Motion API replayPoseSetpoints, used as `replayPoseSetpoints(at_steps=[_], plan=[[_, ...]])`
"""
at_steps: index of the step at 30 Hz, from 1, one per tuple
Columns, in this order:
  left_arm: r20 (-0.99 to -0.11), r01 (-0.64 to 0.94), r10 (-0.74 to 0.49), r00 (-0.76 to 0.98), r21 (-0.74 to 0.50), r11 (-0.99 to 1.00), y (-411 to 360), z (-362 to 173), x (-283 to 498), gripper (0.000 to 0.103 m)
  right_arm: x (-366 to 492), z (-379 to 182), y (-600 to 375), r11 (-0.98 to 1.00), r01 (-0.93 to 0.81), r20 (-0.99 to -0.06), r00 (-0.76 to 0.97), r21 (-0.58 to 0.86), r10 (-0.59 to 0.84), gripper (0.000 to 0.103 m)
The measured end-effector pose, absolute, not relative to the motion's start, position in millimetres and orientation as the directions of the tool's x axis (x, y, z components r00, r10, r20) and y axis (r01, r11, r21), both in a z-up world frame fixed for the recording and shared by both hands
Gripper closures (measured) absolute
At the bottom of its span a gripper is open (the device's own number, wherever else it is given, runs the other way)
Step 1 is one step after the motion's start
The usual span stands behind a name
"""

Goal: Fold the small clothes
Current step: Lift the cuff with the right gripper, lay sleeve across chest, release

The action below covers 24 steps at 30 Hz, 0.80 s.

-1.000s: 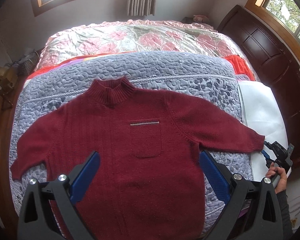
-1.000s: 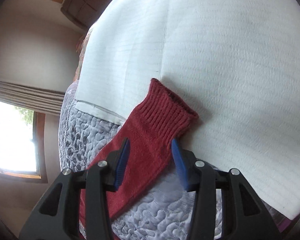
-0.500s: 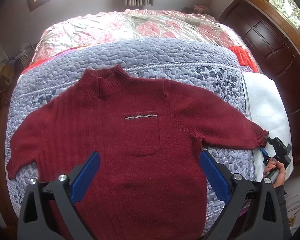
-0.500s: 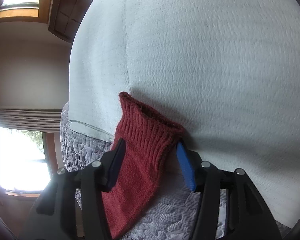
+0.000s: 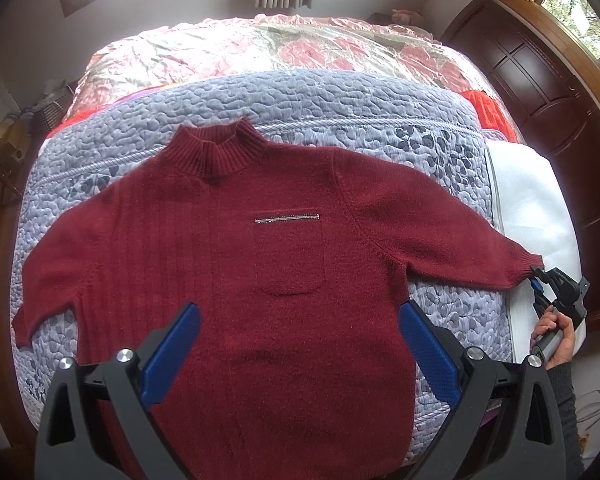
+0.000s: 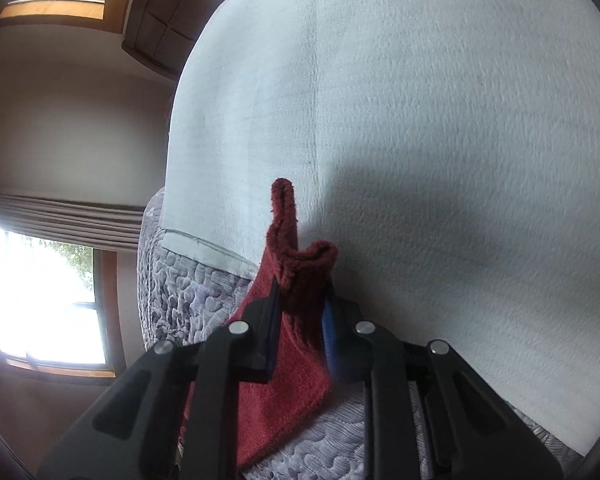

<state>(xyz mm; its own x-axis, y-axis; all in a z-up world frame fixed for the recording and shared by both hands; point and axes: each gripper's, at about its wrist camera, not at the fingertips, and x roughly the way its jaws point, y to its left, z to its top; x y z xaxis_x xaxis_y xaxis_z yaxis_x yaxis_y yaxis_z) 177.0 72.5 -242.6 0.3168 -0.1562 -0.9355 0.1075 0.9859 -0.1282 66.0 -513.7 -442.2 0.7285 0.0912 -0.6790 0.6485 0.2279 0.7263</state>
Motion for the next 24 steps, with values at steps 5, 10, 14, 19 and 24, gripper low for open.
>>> replayPoseSetpoints(at_steps=[5, 10, 14, 19, 24], plan=[[-0.932, 0.091, -0.171, 0.319, -0.149, 0.985, 81.7, -234.6, 174.4, 0.004, 76.7, -400.9, -506.1, 0.313, 0.624, -0.674, 0.735, 0.716, 0.075, 0.086], [-0.923, 0.063, -0.179, 0.340, -0.167, 0.984, 98.8, -222.7, 167.8, 0.004, 93.6, -353.2, -486.8, 0.413, 0.584, -0.663, 0.746, 0.699, 0.066, 0.086], [-0.912, 0.038, -0.191, 0.363, -0.190, 0.981, 117.2, -211.5, 162.8, 0.004, 112.4, -312.1, -460.4, 0.511, 0.535, -0.651, 0.756, 0.673, 0.066, 0.086], [-0.892, -0.004, -0.205, 0.403, -0.226, 0.974, 143.9, -201.0, 155.9, 0.004, 137.7, -267.8, -416.0, 0.644, 0.459, -0.645, 0.761, 0.612, 0.069, 0.086], [-0.865, -0.042, -0.165, 0.473, -0.209, 0.977, 168.9, -191.9, 146.1, 0.004, 170.8, -236.3, -350.8, 0.762, 0.369, -0.649, 0.756, 0.532, 0.087, 0.086]])
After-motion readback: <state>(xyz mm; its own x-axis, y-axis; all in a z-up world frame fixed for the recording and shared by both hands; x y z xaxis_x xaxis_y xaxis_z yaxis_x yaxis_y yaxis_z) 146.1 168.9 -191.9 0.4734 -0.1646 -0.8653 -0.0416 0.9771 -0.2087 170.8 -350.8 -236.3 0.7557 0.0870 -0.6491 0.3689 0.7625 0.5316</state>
